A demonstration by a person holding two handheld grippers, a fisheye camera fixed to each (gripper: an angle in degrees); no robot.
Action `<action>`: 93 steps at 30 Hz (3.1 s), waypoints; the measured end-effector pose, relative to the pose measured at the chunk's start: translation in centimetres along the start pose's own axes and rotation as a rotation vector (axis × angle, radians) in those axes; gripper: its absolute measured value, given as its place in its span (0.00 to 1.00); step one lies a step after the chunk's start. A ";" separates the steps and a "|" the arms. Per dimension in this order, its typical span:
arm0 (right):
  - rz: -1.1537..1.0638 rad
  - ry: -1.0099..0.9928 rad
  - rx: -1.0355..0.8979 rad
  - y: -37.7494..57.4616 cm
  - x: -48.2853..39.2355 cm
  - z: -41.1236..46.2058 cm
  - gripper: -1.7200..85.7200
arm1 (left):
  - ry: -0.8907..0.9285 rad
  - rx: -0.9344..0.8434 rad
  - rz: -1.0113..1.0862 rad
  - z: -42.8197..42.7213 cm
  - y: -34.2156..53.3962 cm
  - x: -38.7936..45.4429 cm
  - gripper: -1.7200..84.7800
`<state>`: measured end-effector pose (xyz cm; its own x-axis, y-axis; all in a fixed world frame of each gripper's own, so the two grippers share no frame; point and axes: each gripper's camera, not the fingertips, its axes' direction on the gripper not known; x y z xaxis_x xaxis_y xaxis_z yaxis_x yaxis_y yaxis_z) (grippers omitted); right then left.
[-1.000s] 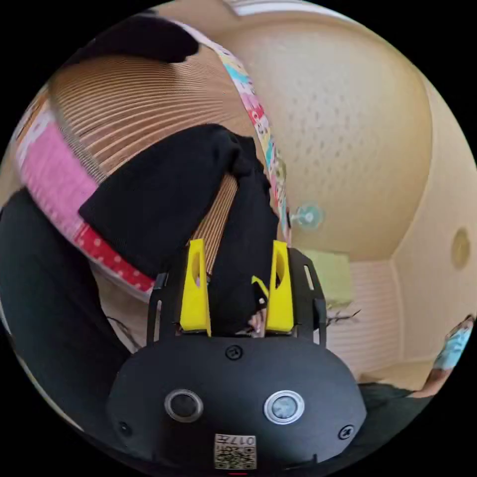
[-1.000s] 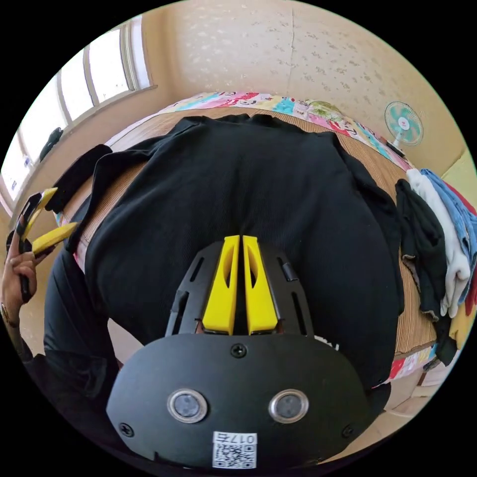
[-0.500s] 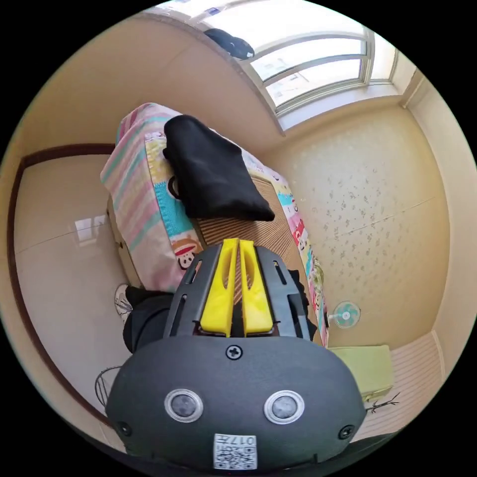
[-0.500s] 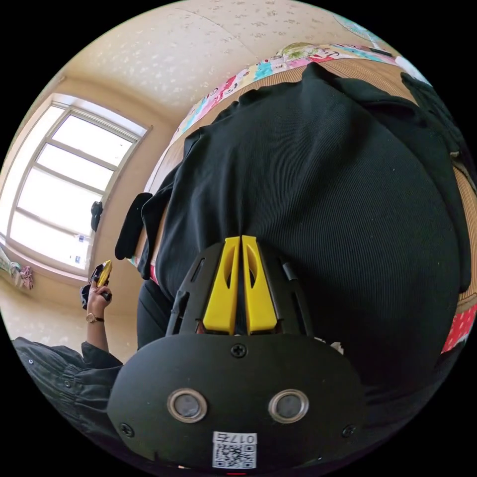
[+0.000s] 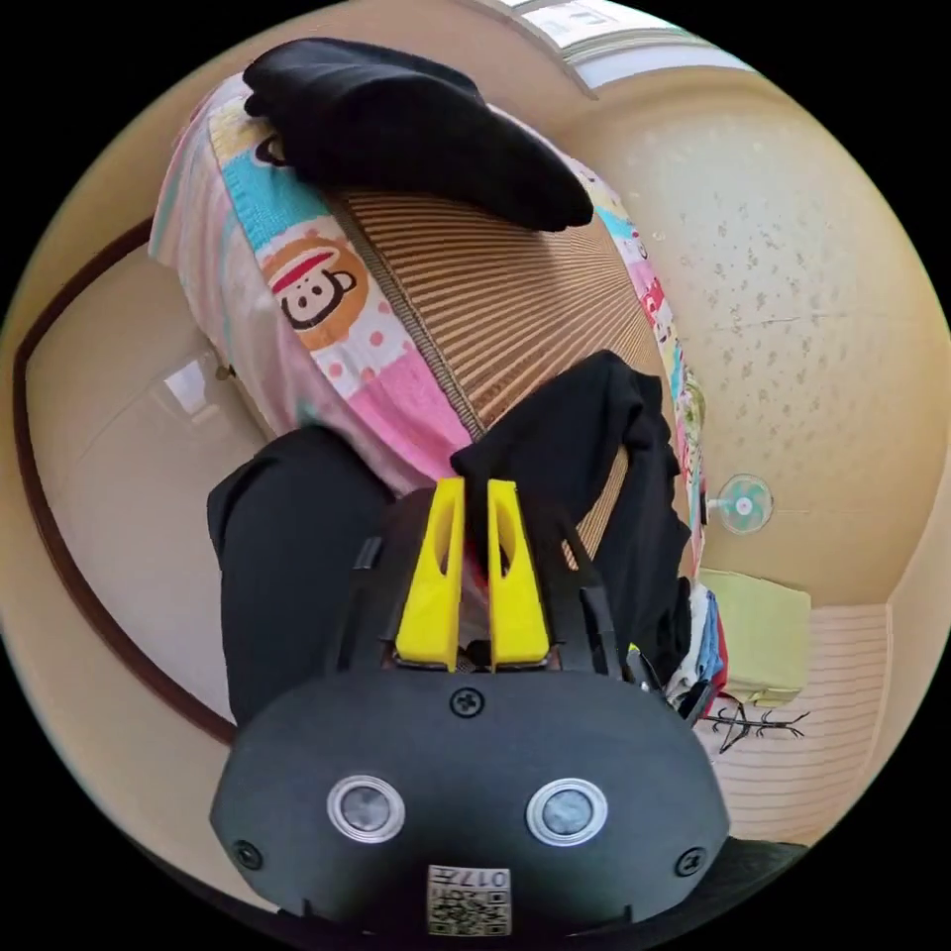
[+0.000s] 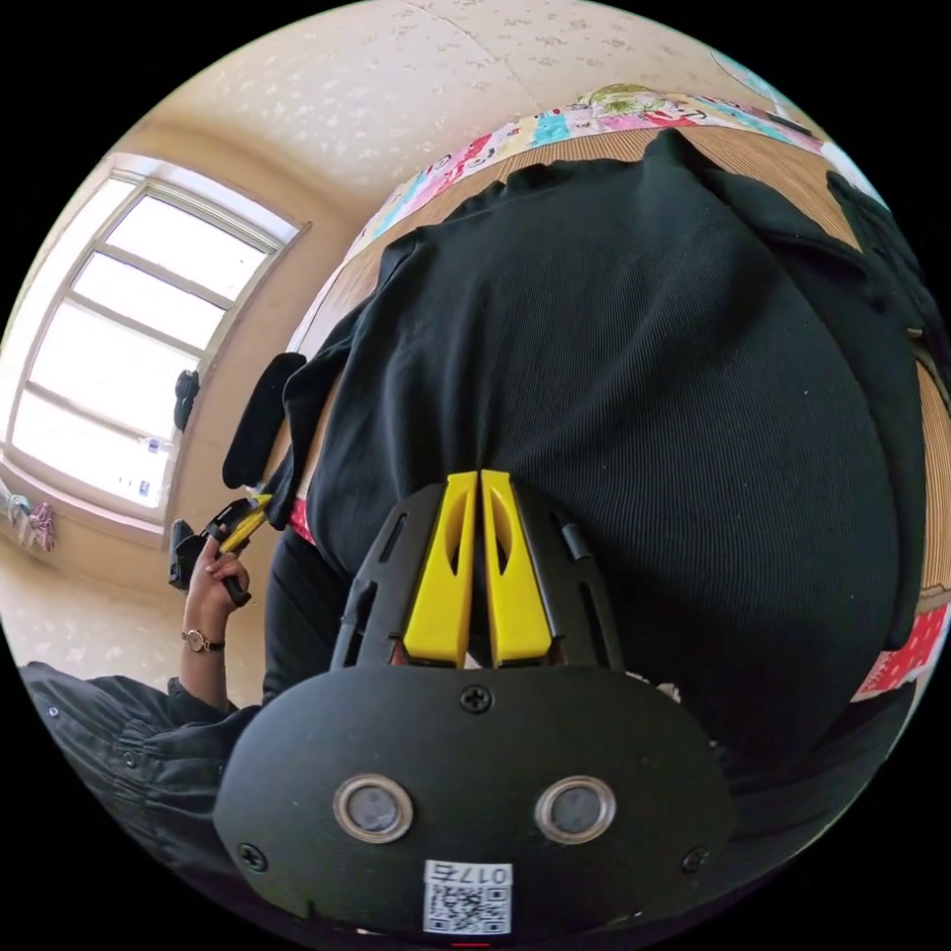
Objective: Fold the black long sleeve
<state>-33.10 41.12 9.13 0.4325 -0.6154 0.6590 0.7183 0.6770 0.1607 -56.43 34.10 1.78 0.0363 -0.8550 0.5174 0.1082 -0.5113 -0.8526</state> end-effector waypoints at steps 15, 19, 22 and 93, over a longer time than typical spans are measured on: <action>-0.106 0.071 -0.048 1.6 -5.0 1.0 0.03 | 0.211 0.248 -0.412 -6.4 2.3 -13.6 0.23; -0.118 0.053 -0.071 0.9 -4.8 0.8 0.03 | 0.268 0.084 -0.513 -2.5 0.9 -14.8 0.18; -0.108 0.022 -0.074 0.6 -4.2 0.3 0.03 | 0.231 0.215 -0.539 -4.6 1.2 -13.8 0.08; -0.366 0.173 0.138 -4.3 -19.2 -3.1 0.05 | 0.083 -0.356 0.338 13.1 19.0 12.3 0.15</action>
<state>-42.84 48.77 -6.50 0.2560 -0.8757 0.4093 0.7667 0.4418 0.4658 -40.87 15.02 -7.11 -0.0699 -0.9747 0.2125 -0.2422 -0.1901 -0.9514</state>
